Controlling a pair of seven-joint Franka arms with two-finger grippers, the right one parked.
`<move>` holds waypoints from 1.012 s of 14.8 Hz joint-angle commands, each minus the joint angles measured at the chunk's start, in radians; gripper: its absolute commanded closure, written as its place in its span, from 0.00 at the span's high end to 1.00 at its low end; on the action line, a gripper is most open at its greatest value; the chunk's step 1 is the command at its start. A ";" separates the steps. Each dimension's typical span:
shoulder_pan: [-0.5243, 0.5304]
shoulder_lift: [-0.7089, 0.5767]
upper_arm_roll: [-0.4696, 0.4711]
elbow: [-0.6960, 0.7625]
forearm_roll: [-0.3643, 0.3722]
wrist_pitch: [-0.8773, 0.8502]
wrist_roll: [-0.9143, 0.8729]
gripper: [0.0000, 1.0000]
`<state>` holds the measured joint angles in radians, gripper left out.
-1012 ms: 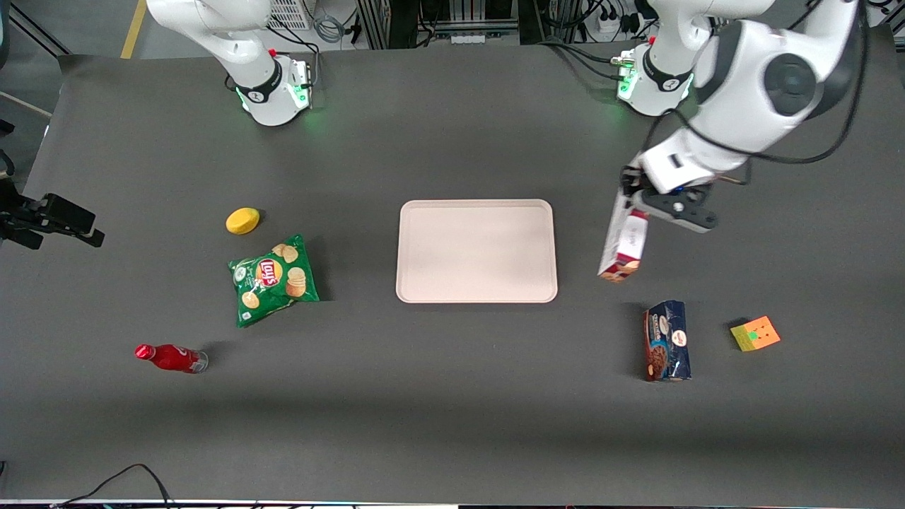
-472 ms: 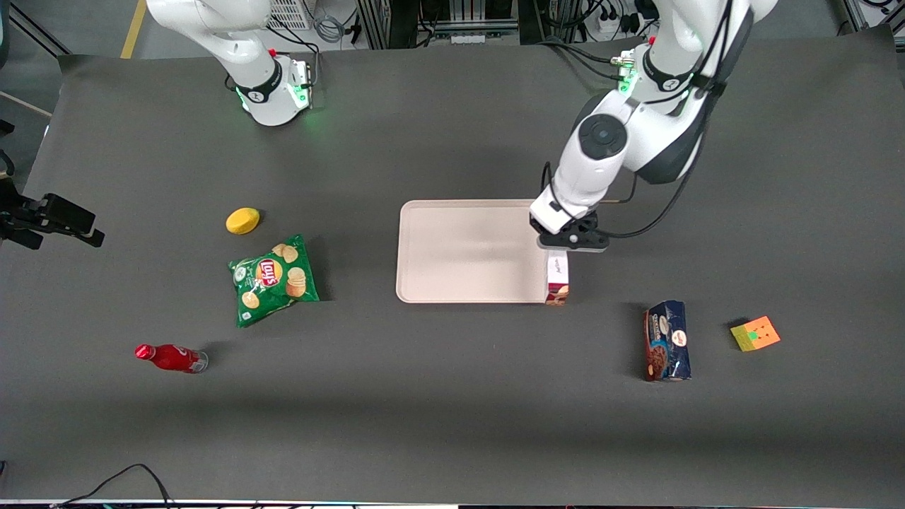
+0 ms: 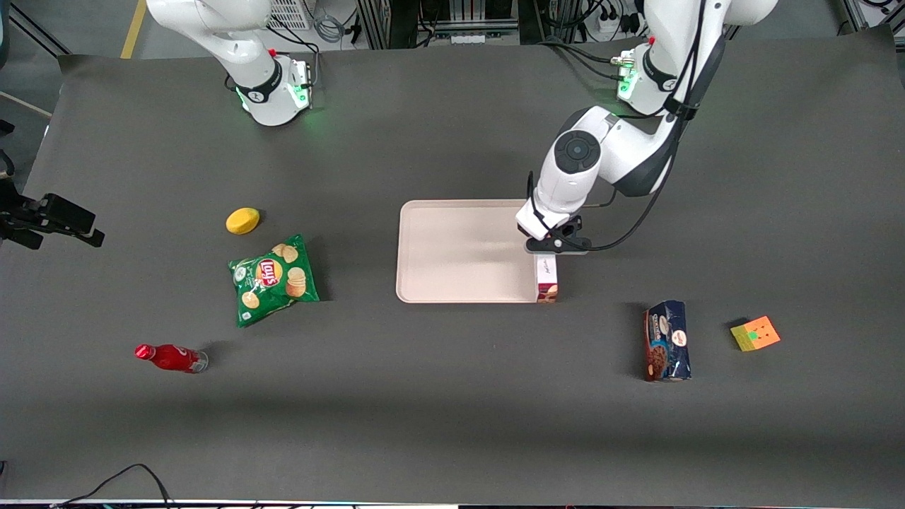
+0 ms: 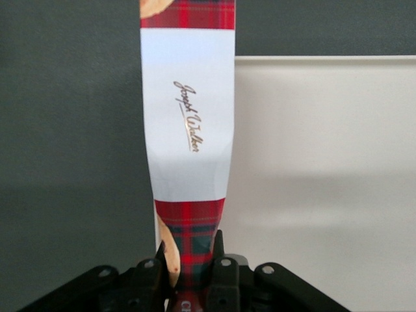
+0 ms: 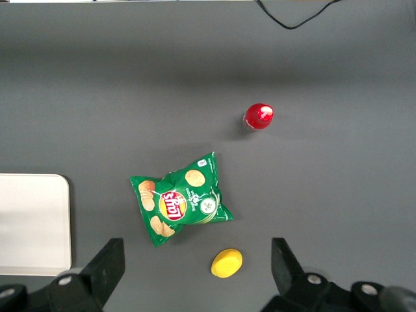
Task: Place red cookie box on tray
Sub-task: 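Lower the held cookie box onto the white tray with the left gripper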
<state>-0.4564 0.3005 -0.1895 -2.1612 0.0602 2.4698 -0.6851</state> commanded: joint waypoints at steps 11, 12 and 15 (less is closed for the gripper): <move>-0.039 0.048 -0.005 -0.031 0.013 0.116 -0.076 0.27; -0.039 0.048 -0.005 -0.031 0.013 0.116 -0.076 0.47; -0.039 0.046 -0.005 -0.023 0.012 0.110 -0.070 1.00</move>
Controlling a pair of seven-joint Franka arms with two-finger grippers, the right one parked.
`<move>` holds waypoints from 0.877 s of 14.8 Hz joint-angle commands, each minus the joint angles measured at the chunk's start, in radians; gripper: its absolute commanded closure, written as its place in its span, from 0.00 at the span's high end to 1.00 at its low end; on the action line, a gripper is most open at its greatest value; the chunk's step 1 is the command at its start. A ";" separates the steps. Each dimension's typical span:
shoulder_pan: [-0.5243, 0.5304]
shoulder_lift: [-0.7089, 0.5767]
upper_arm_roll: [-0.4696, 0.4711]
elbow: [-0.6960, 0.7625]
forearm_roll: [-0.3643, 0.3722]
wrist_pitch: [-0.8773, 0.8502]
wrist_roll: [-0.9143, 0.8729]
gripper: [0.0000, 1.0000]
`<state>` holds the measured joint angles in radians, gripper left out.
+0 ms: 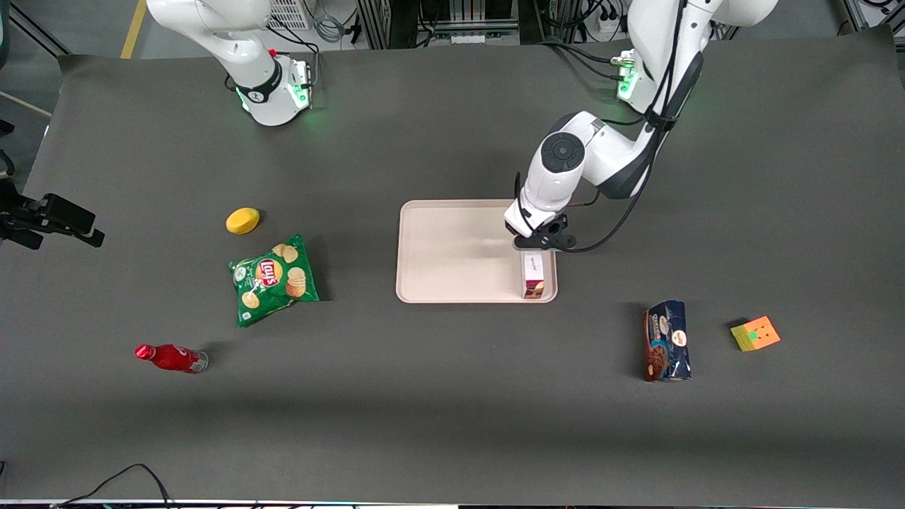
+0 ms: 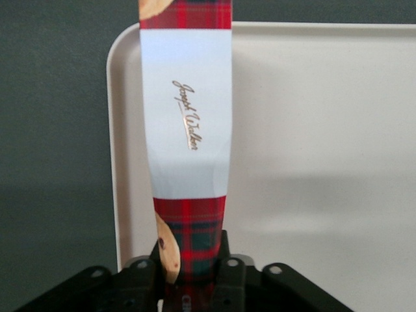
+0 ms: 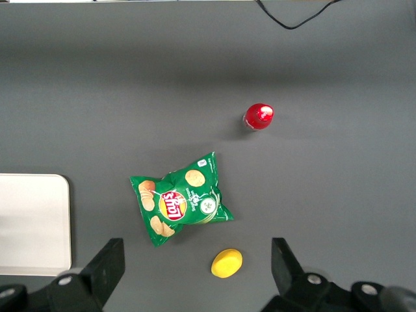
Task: Place red cookie box on tray
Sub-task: 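Lower the held cookie box onto the white tray with the left gripper, then open the left gripper and release the box on the tray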
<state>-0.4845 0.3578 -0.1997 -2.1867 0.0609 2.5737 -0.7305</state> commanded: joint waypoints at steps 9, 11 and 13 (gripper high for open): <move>0.027 -0.045 0.035 0.284 -0.084 -0.377 0.083 1.00; 0.062 -0.077 0.069 0.304 -0.107 -0.423 0.192 1.00; 0.105 -0.120 0.115 0.321 -0.112 -0.490 0.342 1.00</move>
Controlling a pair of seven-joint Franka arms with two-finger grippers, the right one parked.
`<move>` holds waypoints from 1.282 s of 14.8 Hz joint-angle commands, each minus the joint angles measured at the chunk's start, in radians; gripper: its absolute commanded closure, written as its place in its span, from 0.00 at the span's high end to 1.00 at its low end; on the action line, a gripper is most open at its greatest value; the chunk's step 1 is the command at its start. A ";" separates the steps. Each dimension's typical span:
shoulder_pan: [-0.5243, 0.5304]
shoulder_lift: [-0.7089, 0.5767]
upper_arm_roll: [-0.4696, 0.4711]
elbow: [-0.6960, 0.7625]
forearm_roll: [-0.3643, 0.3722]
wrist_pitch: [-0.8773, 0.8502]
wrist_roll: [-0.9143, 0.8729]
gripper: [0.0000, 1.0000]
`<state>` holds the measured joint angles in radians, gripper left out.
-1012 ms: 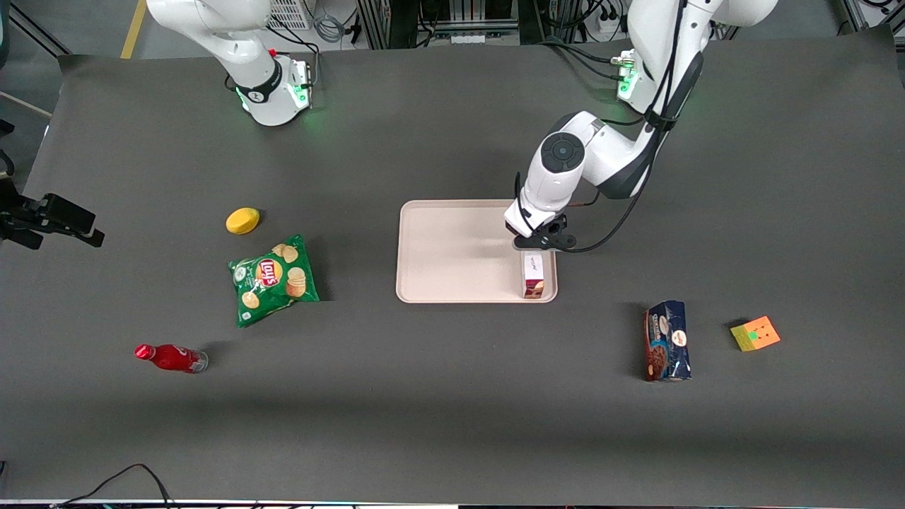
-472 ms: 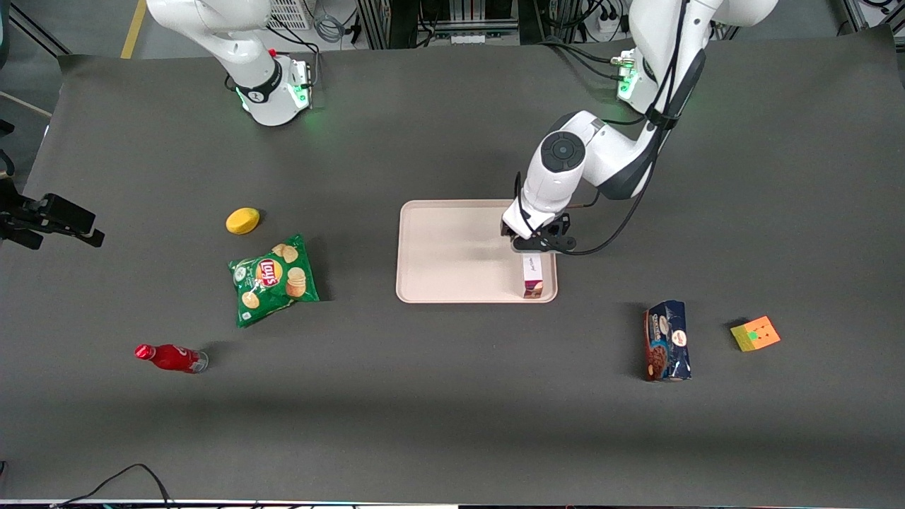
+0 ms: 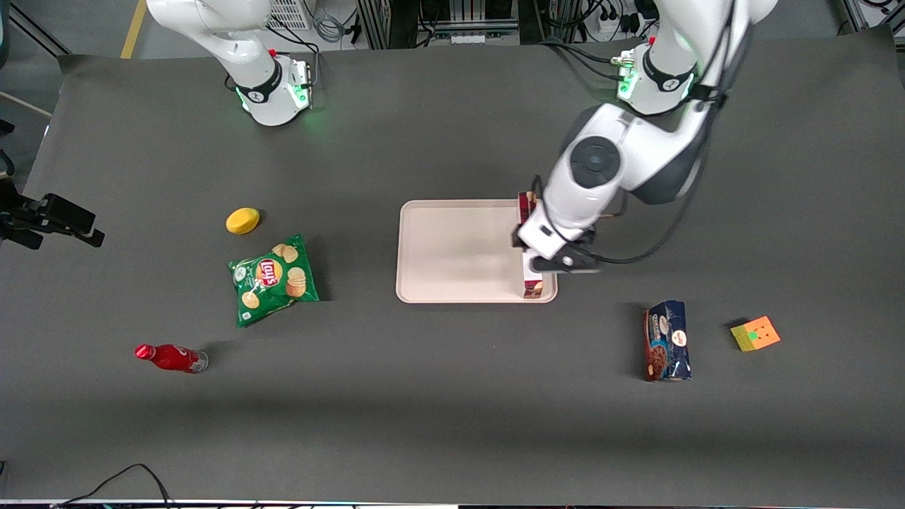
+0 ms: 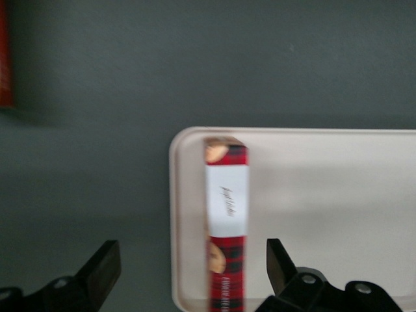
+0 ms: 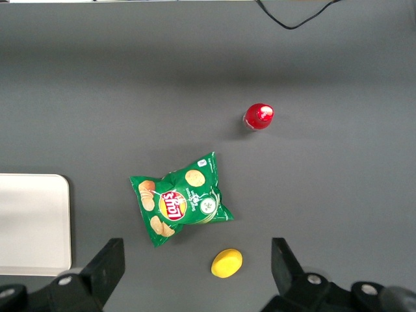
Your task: Place red cookie box on tray
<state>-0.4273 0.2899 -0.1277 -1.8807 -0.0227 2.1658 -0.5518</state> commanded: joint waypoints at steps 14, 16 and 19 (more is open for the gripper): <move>0.326 -0.465 0.122 0.038 -0.011 -0.558 0.559 1.00; 0.326 -0.472 0.120 0.038 -0.003 -0.557 0.559 1.00; 0.321 -0.474 0.119 0.040 0.000 -0.554 0.559 1.00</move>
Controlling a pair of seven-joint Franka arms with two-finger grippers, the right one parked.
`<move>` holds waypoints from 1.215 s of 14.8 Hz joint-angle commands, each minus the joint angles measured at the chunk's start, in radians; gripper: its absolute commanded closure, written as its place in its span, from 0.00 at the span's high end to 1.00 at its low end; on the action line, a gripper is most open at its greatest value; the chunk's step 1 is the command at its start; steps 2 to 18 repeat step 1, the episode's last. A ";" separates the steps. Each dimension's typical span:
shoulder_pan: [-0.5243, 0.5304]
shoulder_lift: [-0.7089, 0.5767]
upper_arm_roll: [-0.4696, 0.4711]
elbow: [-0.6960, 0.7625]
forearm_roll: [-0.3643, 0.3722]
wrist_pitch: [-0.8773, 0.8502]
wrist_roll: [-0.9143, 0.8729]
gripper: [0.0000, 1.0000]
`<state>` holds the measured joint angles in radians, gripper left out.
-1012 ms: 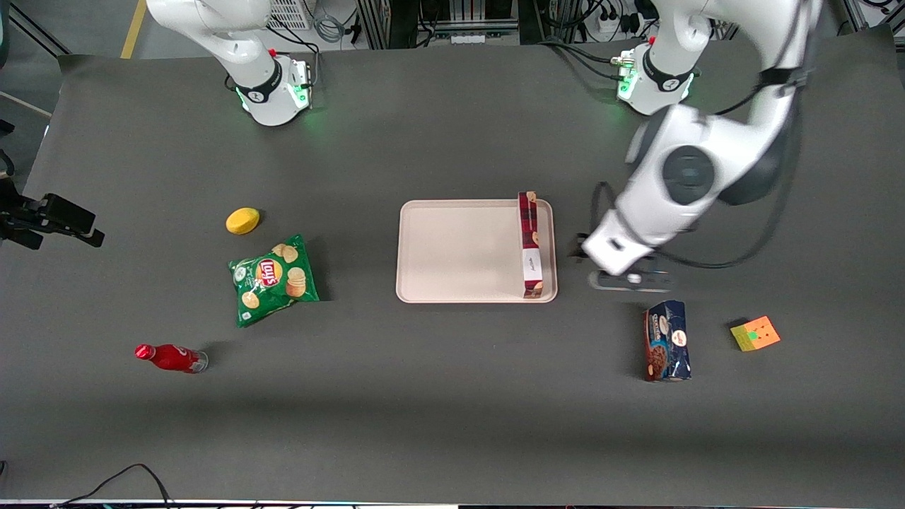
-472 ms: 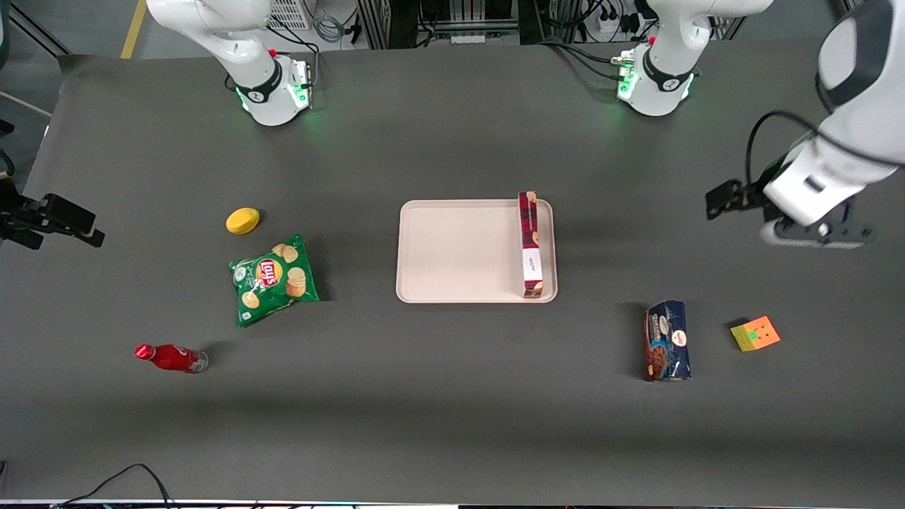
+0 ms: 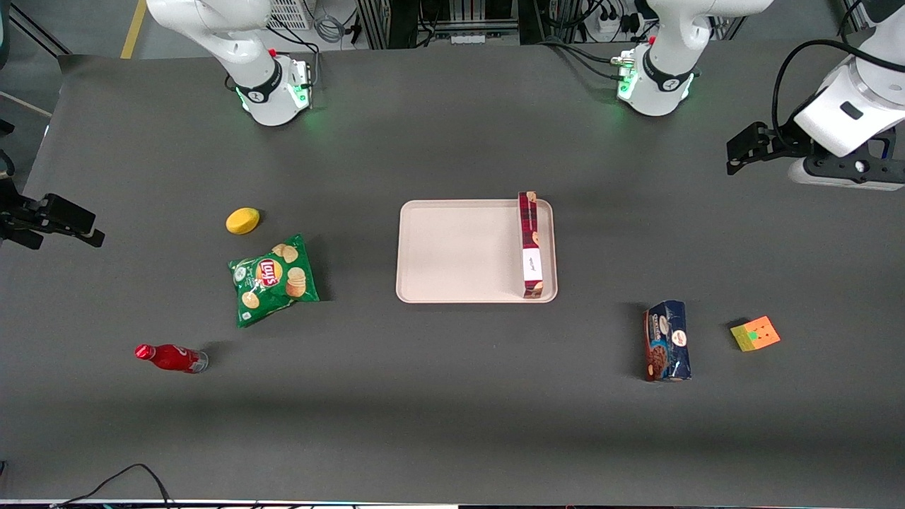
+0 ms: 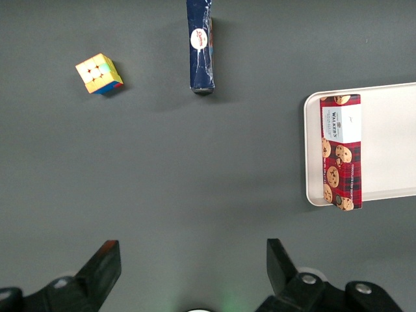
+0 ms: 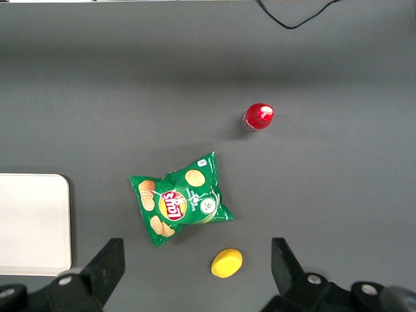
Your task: Place red cookie box on tray
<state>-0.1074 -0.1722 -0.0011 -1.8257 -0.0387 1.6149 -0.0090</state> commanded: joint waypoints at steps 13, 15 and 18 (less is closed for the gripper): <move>0.003 -0.013 -0.008 -0.015 0.016 -0.003 0.017 1.00; 0.003 -0.013 -0.008 -0.015 0.016 -0.003 0.017 1.00; 0.003 -0.013 -0.008 -0.015 0.016 -0.003 0.017 1.00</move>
